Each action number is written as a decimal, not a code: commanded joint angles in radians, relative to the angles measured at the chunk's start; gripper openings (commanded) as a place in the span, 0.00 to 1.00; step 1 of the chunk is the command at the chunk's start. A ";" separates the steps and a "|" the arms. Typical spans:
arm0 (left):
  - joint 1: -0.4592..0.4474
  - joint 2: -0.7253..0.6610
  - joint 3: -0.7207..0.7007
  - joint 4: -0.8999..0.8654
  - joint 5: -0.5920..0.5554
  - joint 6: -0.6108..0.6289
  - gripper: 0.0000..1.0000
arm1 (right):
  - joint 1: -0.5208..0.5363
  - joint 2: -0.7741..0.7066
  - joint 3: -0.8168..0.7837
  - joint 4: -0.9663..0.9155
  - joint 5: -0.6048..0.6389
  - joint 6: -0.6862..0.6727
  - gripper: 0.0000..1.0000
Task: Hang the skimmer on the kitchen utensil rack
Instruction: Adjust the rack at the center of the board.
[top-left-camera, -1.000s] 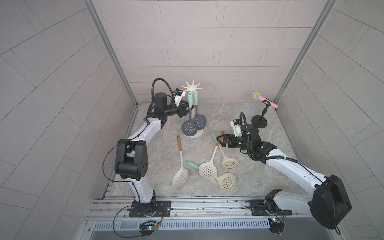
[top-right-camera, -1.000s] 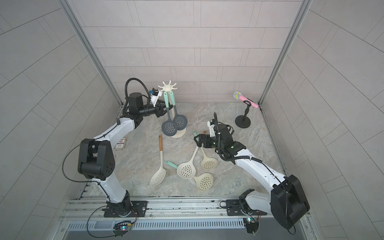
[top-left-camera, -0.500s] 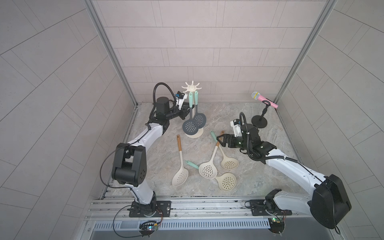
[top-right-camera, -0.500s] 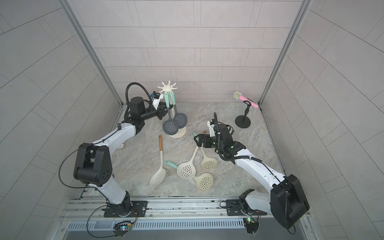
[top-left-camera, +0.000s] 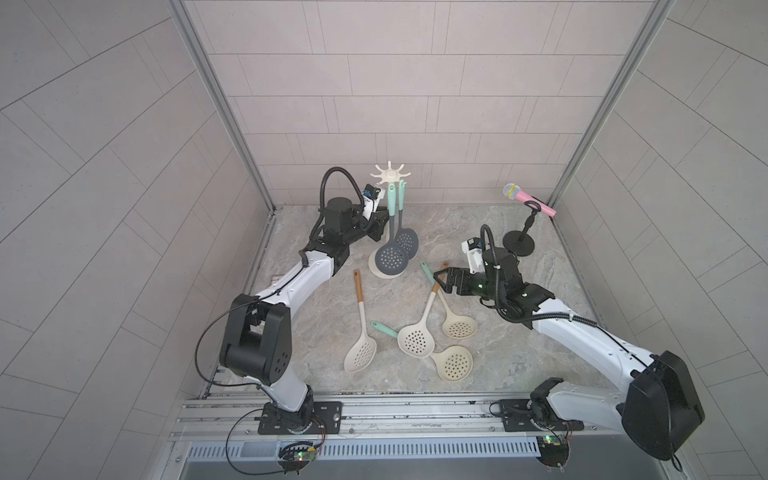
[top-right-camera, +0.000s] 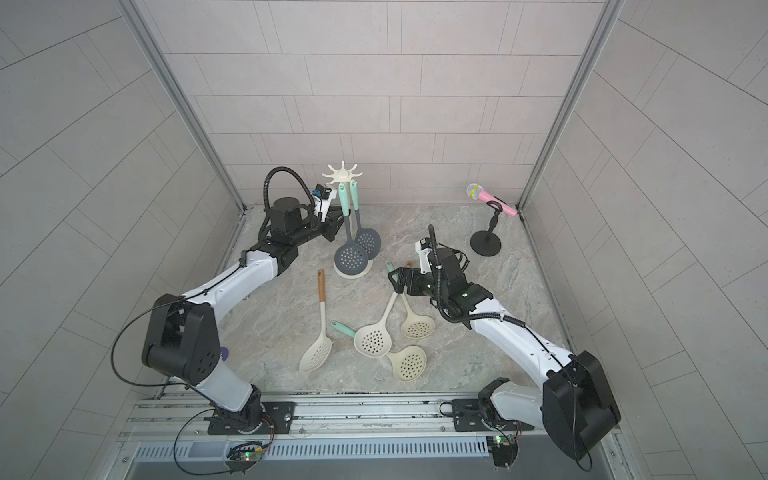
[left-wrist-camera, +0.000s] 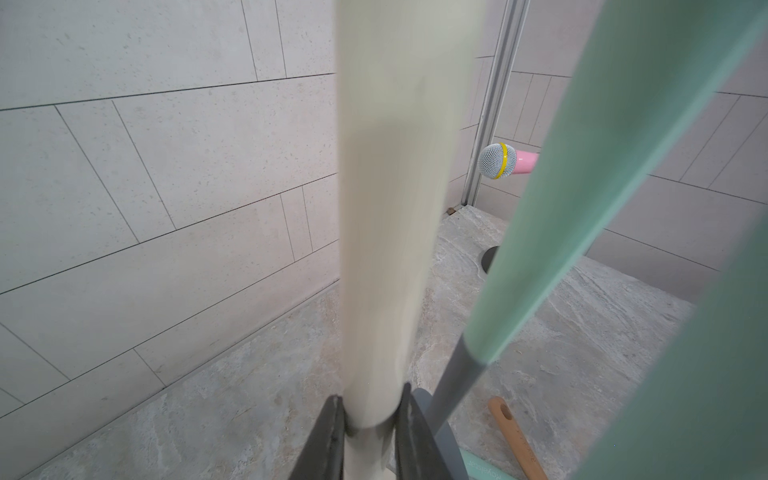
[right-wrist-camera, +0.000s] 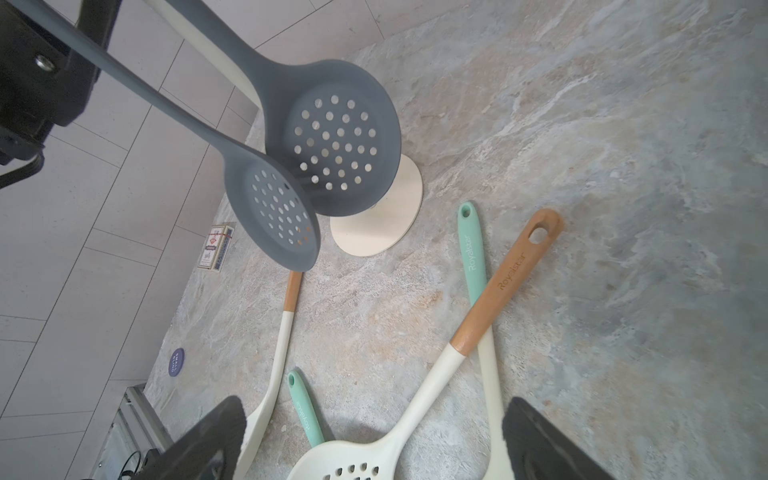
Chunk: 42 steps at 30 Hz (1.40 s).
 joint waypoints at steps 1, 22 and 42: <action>-0.034 -0.012 0.014 -0.098 -0.111 -0.019 0.00 | -0.003 -0.027 -0.013 -0.006 0.016 0.001 0.98; -0.143 -0.050 -0.005 -0.188 -0.530 -0.201 0.00 | -0.005 -0.044 -0.035 -0.039 0.032 0.010 0.98; -0.150 -0.048 -0.006 -0.261 -0.403 -0.226 0.55 | -0.007 0.008 -0.023 -0.036 0.013 -0.020 1.00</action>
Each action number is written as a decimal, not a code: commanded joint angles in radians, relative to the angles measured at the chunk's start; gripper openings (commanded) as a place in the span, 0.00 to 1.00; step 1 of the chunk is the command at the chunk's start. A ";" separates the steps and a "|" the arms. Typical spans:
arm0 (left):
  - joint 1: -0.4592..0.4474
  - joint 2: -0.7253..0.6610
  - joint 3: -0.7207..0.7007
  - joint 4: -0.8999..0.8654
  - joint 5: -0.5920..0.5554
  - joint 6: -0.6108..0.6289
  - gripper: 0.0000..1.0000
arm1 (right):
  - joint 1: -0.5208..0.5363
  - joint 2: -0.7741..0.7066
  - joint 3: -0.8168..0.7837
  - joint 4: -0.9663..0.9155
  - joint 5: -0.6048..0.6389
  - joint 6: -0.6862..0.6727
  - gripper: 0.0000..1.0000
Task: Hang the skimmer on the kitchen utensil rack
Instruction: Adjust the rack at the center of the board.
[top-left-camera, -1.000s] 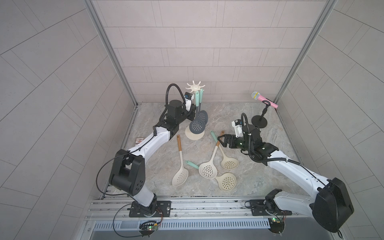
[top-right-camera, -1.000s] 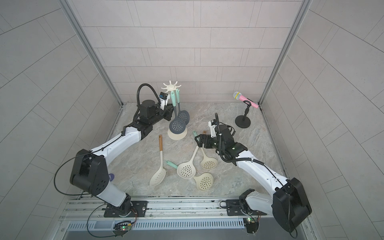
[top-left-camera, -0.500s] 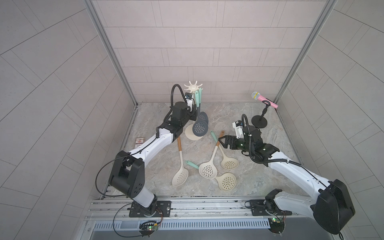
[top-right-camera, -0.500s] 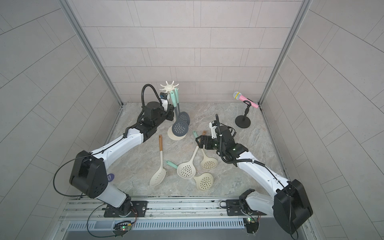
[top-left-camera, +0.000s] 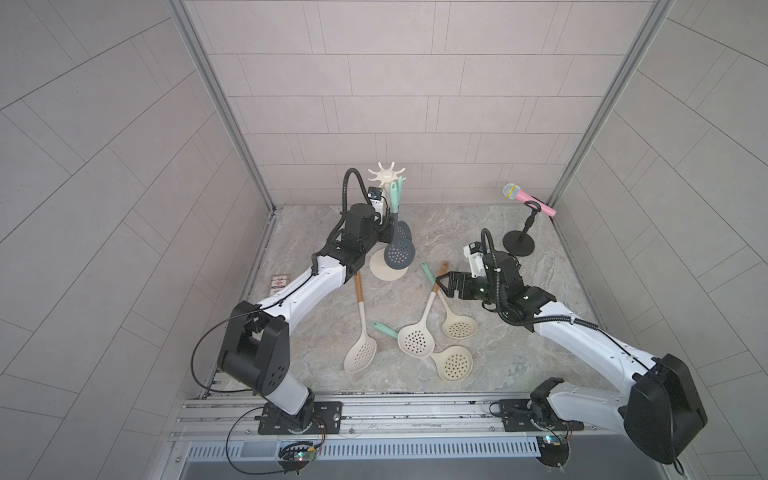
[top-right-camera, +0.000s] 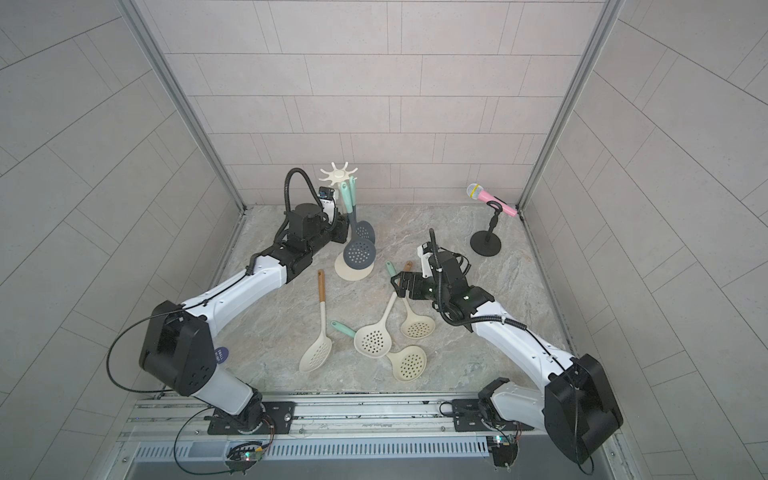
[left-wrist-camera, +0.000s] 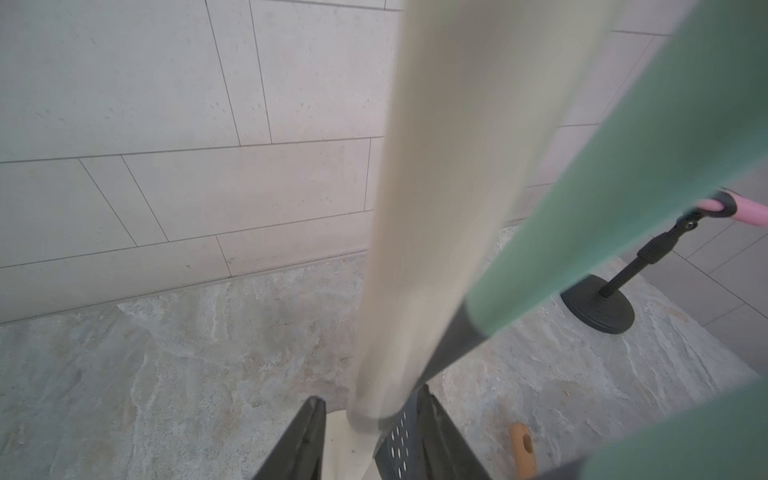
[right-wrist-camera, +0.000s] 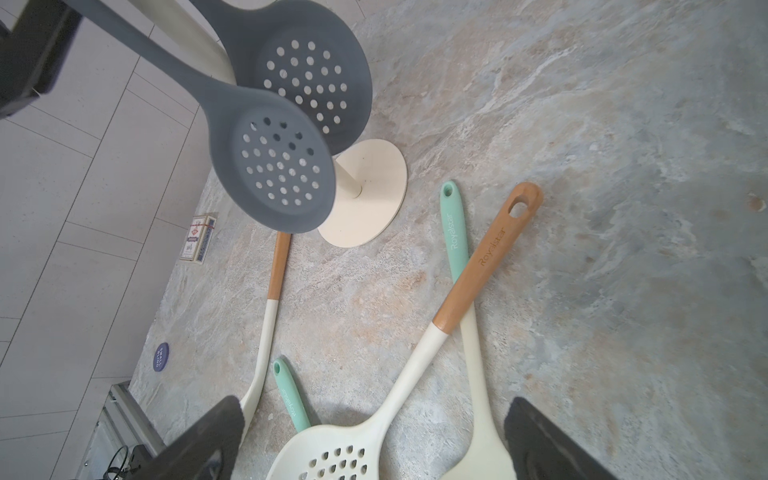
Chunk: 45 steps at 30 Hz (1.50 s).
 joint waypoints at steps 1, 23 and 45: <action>-0.003 -0.013 -0.022 -0.077 0.050 -0.004 0.60 | -0.005 0.018 0.006 0.001 -0.005 -0.016 1.00; 0.004 -0.139 -0.150 -0.238 -0.123 0.196 1.00 | -0.008 0.025 -0.021 -0.052 0.022 -0.039 1.00; 0.511 -0.224 -0.249 -0.489 0.281 0.340 1.00 | -0.041 0.185 -0.120 0.210 -0.187 0.093 0.92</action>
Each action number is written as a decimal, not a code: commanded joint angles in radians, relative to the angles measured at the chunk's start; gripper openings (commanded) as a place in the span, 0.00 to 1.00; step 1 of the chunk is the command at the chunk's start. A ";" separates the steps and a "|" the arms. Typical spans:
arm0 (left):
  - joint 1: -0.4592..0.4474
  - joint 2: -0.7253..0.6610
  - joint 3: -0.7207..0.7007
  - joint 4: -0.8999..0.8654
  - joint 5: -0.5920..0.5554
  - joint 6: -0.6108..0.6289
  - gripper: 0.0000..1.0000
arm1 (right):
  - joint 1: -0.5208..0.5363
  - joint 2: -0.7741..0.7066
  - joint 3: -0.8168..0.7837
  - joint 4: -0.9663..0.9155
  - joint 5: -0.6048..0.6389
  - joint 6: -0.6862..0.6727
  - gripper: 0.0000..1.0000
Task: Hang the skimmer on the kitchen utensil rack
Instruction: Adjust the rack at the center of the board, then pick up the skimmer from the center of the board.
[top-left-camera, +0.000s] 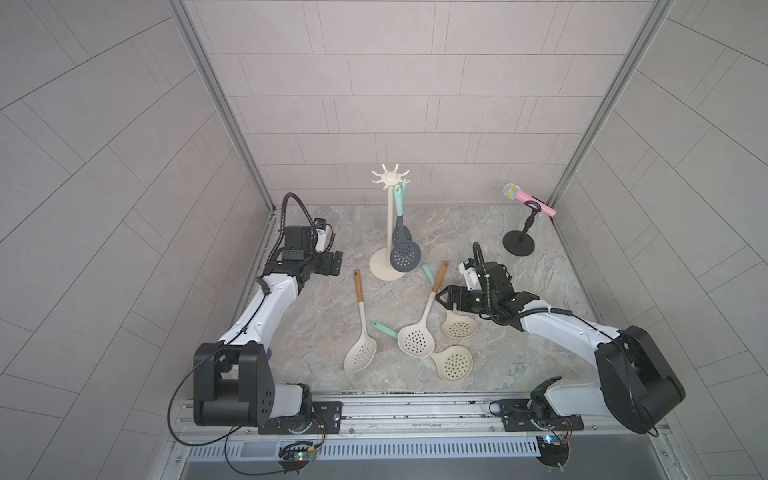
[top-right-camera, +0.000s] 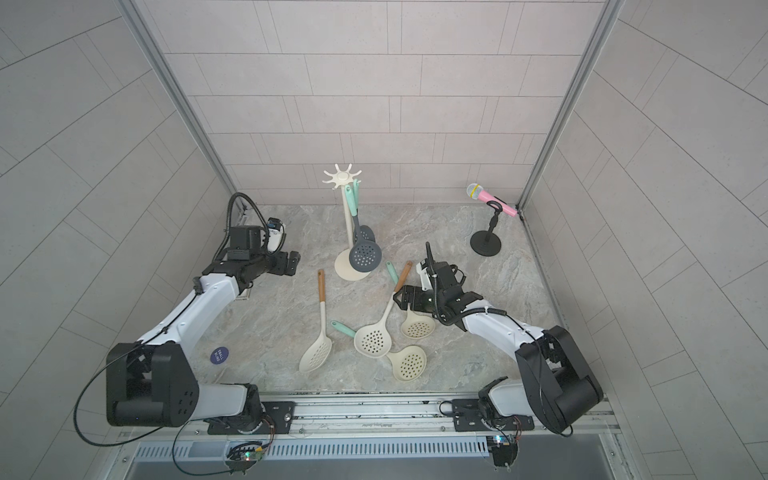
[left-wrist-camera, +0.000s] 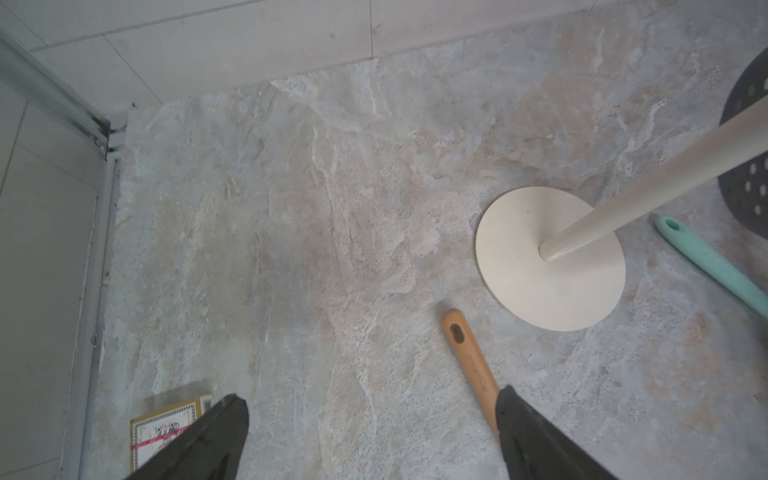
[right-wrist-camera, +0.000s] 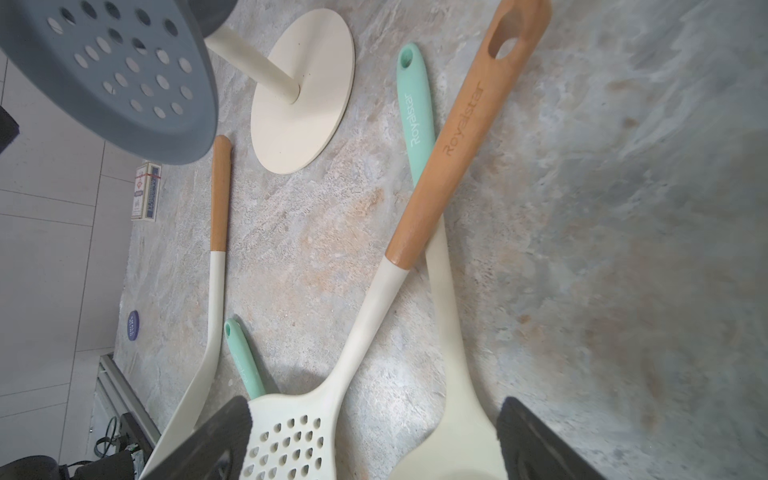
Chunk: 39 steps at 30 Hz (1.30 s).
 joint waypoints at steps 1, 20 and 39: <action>0.067 -0.005 -0.021 -0.078 0.119 0.045 1.00 | 0.000 0.031 0.000 0.104 -0.058 0.059 0.91; 0.150 -0.137 -0.180 0.032 0.297 0.026 1.00 | 0.084 0.270 -0.016 0.388 0.065 0.299 0.74; 0.153 -0.157 -0.186 0.028 0.358 0.018 1.00 | 0.168 0.495 -0.080 0.595 0.296 0.492 0.54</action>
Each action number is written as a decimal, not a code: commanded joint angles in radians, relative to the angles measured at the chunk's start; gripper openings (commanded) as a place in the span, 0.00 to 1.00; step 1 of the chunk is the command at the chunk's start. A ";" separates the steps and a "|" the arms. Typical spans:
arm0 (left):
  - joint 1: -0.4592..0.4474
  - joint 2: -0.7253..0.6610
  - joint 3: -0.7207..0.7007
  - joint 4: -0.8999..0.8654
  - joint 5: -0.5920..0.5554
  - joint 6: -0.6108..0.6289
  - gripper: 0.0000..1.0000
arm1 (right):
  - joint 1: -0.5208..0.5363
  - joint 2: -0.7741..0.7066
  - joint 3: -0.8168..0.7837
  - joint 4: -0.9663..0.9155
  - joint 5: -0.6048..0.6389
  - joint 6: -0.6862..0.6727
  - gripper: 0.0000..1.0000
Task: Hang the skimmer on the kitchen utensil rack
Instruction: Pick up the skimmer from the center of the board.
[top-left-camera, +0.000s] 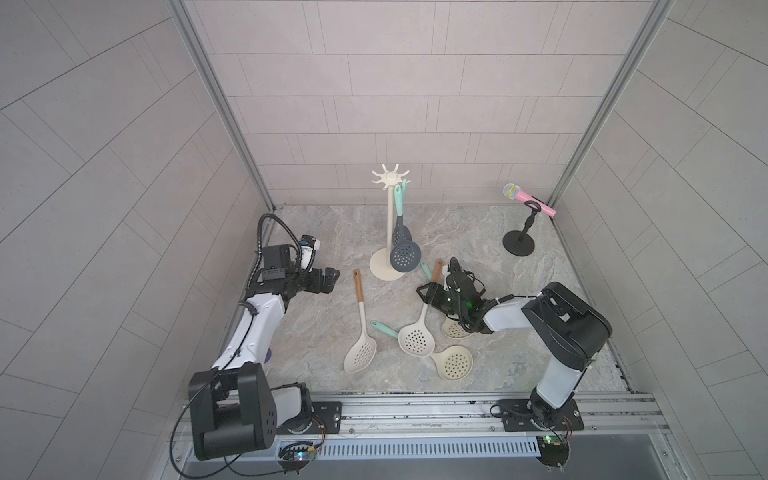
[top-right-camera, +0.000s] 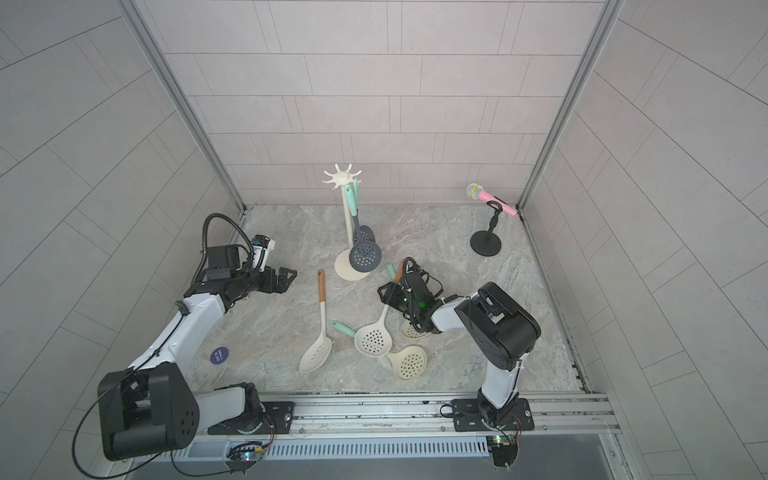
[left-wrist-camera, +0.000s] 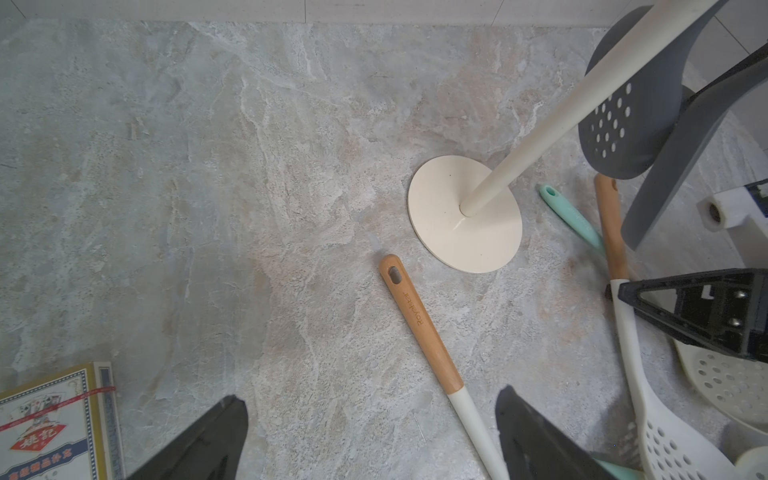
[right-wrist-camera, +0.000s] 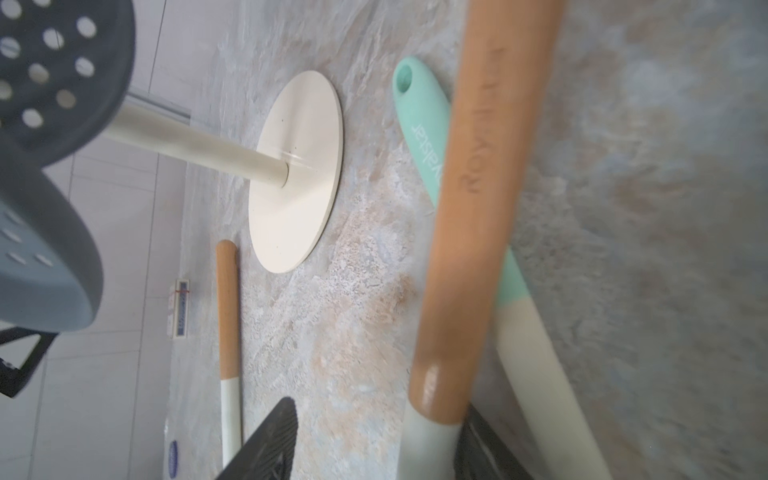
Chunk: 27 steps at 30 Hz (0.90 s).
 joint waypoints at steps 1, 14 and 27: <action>0.009 -0.026 -0.010 0.015 0.022 0.005 1.00 | 0.008 0.080 -0.066 -0.039 0.064 0.085 0.49; 0.016 -0.020 -0.010 0.014 0.043 0.005 1.00 | 0.008 0.145 -0.114 0.077 0.058 0.128 0.11; 0.023 -0.014 -0.008 0.005 0.045 0.025 1.00 | -0.105 0.101 -0.263 0.501 -0.116 0.179 0.00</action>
